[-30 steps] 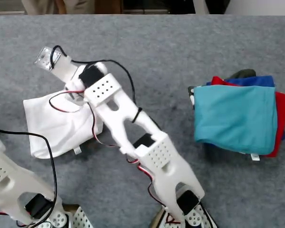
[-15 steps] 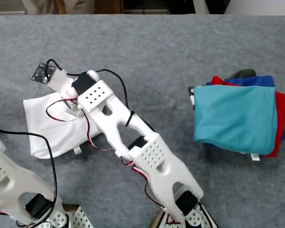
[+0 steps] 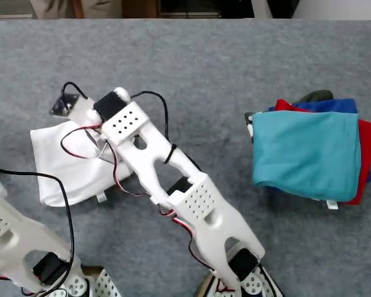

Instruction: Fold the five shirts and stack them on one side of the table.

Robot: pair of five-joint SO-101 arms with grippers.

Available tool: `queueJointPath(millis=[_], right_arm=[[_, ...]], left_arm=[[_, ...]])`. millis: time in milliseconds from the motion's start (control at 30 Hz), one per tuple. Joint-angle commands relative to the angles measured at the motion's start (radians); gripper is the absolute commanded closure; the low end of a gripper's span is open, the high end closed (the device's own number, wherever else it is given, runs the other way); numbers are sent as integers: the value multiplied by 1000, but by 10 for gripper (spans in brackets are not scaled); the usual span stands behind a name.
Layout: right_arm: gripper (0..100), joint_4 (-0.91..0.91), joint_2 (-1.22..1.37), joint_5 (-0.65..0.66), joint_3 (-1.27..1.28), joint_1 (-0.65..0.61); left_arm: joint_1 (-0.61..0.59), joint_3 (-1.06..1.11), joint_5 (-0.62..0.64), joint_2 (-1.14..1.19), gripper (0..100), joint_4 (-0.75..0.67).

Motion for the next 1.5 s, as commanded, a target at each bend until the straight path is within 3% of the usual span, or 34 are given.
queueJointPath(millis=[0,333,567,867,1200,1467], right_arm=[[993,20,-119,9,102,8],[993,18,-423,57,484,59],[993,-14,-510,100,470,41],[993,-204,-390,92,358,-87],[993,2,-209,94,251,-68],[993,12,-136,98,246,-65]], left_arm=[[6,-14,8,-10,980,-15],[6,-14,8,-10,980,-15],[6,-14,8,-10,980,-15],[6,-14,8,-10,980,-15],[6,-14,8,-10,980,-15],[6,-14,8,-10,980,-15]])
